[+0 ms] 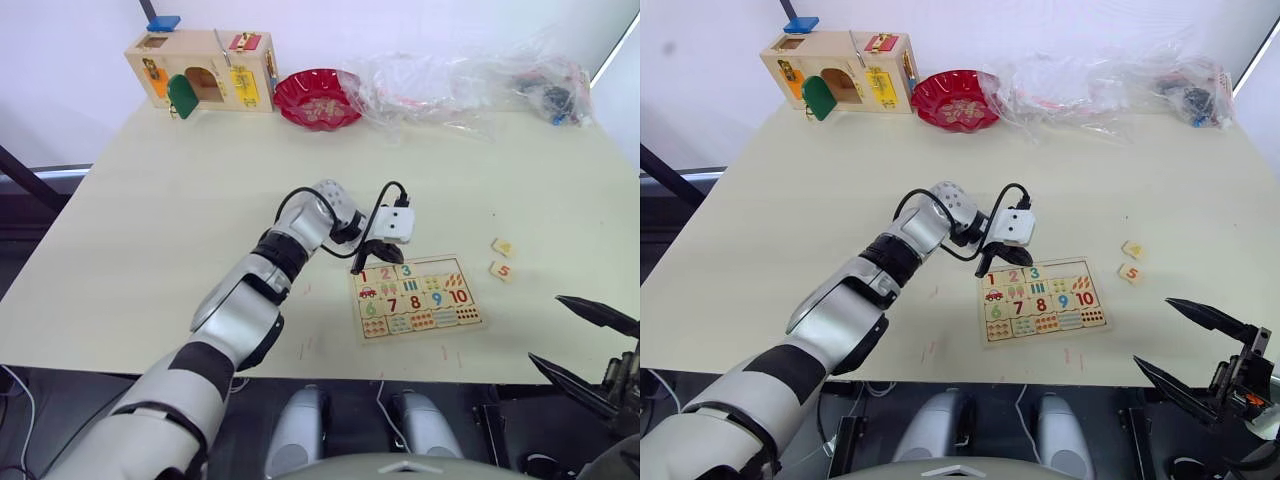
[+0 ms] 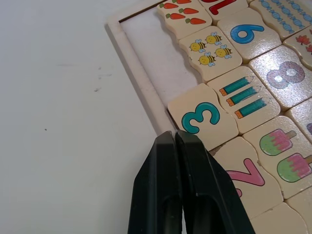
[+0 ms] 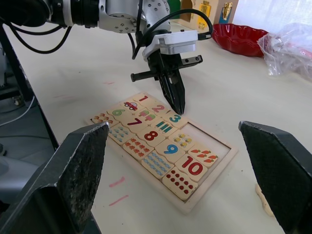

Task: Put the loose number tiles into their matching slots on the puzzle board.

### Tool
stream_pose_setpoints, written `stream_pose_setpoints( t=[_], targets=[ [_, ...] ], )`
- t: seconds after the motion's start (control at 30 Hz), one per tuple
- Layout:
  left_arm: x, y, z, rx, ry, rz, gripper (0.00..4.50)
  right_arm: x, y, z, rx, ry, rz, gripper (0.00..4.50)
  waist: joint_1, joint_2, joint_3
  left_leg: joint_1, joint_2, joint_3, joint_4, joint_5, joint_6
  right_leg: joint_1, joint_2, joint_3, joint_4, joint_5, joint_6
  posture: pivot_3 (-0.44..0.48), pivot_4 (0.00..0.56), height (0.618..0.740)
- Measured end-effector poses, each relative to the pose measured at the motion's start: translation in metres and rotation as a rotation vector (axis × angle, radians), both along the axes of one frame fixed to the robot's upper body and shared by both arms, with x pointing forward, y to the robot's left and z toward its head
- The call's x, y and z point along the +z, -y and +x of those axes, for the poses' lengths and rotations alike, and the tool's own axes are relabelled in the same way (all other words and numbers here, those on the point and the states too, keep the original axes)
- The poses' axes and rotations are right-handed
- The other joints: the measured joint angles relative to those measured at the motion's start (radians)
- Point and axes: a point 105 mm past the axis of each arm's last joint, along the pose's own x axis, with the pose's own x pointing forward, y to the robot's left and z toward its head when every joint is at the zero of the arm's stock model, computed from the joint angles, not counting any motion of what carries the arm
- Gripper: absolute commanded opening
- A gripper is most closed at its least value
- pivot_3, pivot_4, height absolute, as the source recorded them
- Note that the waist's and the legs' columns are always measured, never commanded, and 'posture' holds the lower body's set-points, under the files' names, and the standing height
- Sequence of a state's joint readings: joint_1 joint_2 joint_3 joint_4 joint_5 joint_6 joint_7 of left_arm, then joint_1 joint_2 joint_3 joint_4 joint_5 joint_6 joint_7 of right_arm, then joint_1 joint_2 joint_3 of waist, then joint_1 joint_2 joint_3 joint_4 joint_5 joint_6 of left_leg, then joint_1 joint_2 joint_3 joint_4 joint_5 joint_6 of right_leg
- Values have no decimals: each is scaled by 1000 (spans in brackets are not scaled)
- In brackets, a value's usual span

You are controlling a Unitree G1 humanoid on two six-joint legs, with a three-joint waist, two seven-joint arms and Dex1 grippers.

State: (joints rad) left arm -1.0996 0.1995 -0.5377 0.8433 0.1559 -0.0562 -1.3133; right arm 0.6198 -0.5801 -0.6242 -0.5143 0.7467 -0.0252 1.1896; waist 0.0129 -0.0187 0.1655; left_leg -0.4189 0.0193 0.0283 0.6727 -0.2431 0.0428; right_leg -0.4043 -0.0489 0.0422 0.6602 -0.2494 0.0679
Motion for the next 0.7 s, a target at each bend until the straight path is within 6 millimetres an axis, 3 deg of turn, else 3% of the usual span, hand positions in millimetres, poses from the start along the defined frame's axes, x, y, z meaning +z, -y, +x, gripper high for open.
stream_pose_setpoints(
  t=[0.37, 0.53, 0.7],
  targets=[
    [1, -1, -2, -2, -5, -2, 114, 0, 0, 0, 0, -2, 2, 4500, 0, 0, 0, 0, 0, 0, 0, 0, 0, 0, 0, 0, 0, 0, 0, 0, 150, 740],
    [13, -5, 6, 89, -32, -106, 114, 1, 0, 1, -11, 2, 8, 4500, -1, 0, 0, 0, 0, 0, 0, 0, 0, 0, 0, 0, 0, 0, 0, 0, 150, 740],
    [45, -48, 17, 297, -94, -379, 114, 6, 3, 14, -116, 14, 62, 4500, -19, 1, -1, 1, 3, -1, -1, 0, 0, 0, 1, -1, 2, 0, 0, 0, 150, 740]
  ],
)
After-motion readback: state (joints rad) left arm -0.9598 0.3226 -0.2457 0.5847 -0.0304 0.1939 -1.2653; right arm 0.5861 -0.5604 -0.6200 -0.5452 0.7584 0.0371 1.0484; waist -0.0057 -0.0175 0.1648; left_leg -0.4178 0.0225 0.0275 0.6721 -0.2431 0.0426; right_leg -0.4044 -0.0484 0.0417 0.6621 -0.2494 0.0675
